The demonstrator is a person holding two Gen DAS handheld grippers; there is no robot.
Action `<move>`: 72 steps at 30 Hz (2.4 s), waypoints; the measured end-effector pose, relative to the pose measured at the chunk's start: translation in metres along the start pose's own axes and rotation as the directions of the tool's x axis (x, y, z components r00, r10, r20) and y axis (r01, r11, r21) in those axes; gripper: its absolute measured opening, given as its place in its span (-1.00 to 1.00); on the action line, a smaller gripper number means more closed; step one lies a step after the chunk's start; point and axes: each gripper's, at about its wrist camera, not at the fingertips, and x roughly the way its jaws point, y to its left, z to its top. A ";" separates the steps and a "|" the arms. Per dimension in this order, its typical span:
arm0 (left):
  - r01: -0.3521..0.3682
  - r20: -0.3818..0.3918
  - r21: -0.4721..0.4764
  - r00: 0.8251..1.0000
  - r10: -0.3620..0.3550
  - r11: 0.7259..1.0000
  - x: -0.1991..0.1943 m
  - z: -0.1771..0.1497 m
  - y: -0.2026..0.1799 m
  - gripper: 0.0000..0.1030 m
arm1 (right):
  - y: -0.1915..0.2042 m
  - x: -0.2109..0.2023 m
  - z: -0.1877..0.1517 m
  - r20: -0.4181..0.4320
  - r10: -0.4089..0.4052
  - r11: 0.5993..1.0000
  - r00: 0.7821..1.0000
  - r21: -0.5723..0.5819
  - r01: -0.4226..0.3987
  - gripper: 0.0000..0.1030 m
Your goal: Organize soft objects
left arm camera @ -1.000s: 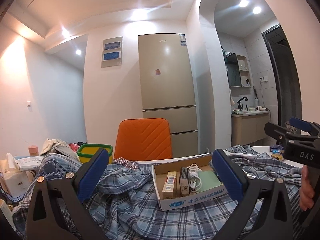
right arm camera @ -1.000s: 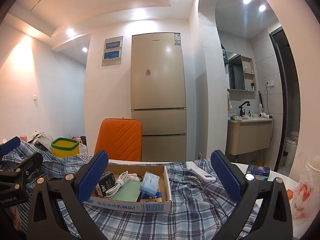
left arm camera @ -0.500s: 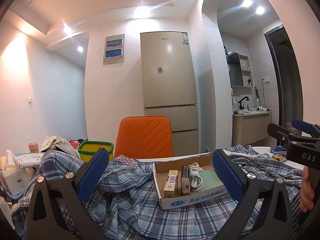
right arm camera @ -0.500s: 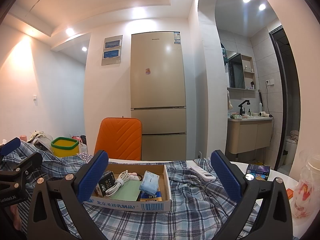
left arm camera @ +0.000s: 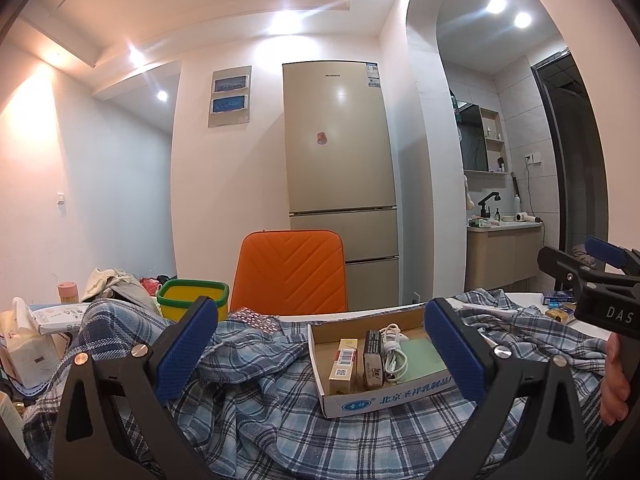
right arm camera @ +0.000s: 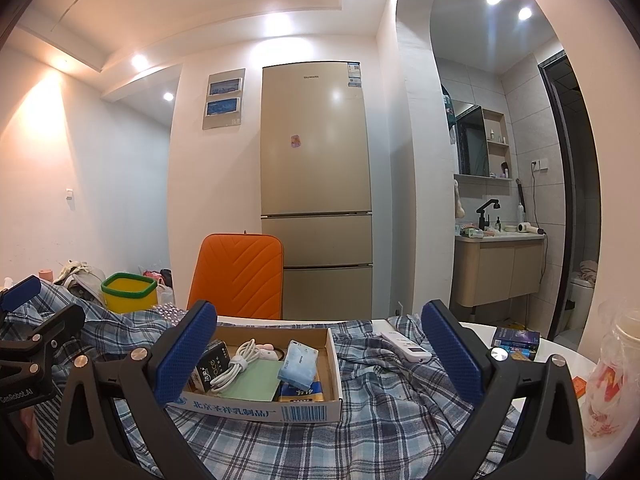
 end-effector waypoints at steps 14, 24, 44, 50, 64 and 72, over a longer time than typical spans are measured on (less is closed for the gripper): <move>-0.007 -0.005 -0.004 1.000 0.007 1.000 0.002 -0.001 0.002 1.00 | -0.003 0.001 -0.004 -0.007 -0.005 1.000 1.000 0.000 0.004 1.00; -0.013 -0.018 -0.012 1.000 0.012 1.000 0.006 -0.005 0.004 1.00 | -0.005 0.001 -0.006 -0.007 -0.007 1.000 1.000 0.000 0.007 1.00; -0.018 -0.015 -0.005 1.000 0.018 1.000 0.006 -0.006 0.002 1.00 | -0.004 0.002 -0.004 -0.010 -0.007 1.000 1.000 0.000 0.007 1.00; -0.019 -0.016 -0.003 1.000 0.019 1.000 0.005 -0.007 0.002 1.00 | -0.004 0.001 -0.004 -0.010 -0.007 1.000 1.000 -0.001 0.007 1.00; -0.021 -0.015 -0.005 1.000 0.021 1.000 0.005 -0.006 0.000 1.00 | -0.003 0.002 -0.004 -0.012 -0.007 1.000 1.000 -0.001 0.007 1.00; -0.024 -0.022 -0.006 0.999 0.024 1.000 0.005 -0.006 0.002 1.00 | -0.004 0.001 -0.004 -0.014 -0.007 1.000 1.000 -0.002 0.007 1.00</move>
